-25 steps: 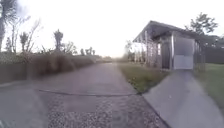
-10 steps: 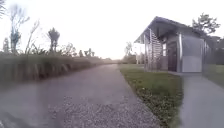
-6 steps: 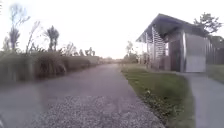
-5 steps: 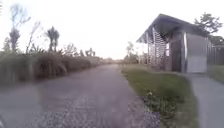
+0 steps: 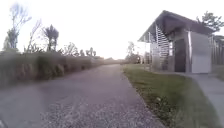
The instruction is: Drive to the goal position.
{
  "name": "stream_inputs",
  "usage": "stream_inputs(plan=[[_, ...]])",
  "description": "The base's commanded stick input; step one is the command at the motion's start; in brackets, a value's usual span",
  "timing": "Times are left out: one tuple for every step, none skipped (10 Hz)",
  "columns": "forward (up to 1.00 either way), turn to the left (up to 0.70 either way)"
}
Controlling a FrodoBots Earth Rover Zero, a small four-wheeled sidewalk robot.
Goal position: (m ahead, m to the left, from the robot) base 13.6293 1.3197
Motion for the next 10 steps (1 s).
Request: stream_inputs(plan=[[0.70, -0.14], [0.70, -0.14], [0.70, -0.14], [0.70, -0.14], [0.70, -0.14], [0.70, -0.14], [0.70, -0.14], [0.70, -0.14], [0.70, -0.14], [0.70, 0.00]])
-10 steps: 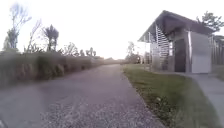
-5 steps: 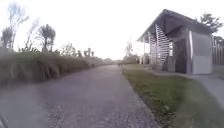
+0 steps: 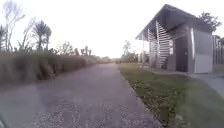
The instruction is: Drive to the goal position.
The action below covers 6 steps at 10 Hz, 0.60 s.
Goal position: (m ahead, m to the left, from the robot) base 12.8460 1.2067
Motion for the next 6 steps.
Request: stream_inputs(plan=[[0.70, 0.00], [0.70, 0.00], [0.70, 0.00], [0.70, 0.00], [0.70, 0.00], [0.70, 0.00]])
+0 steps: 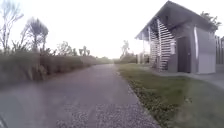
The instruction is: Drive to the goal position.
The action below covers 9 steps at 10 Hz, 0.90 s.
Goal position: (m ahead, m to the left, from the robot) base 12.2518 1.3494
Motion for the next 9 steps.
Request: stream_inputs(plan=[[0.70, 0.00], [0.70, 0.00], [0.70, 0.00], [0.70, 0.00], [0.70, 0.00], [0.70, 0.00], [0.70, 0.00], [0.70, 0.00], [0.70, 0.00]])
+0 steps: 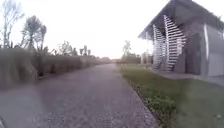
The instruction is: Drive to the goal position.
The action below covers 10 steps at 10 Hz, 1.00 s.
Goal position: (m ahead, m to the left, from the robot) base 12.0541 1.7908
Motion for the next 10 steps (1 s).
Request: stream_inputs(plan=[[0.70, 0.00], [0.70, 0.00], [0.70, 0.00], [0.70, 0.00], [0.70, 0.00], [0.70, -0.14], [0.70, -0.14], [0.70, -0.14], [0.70, -0.14], [0.70, -0.14]])
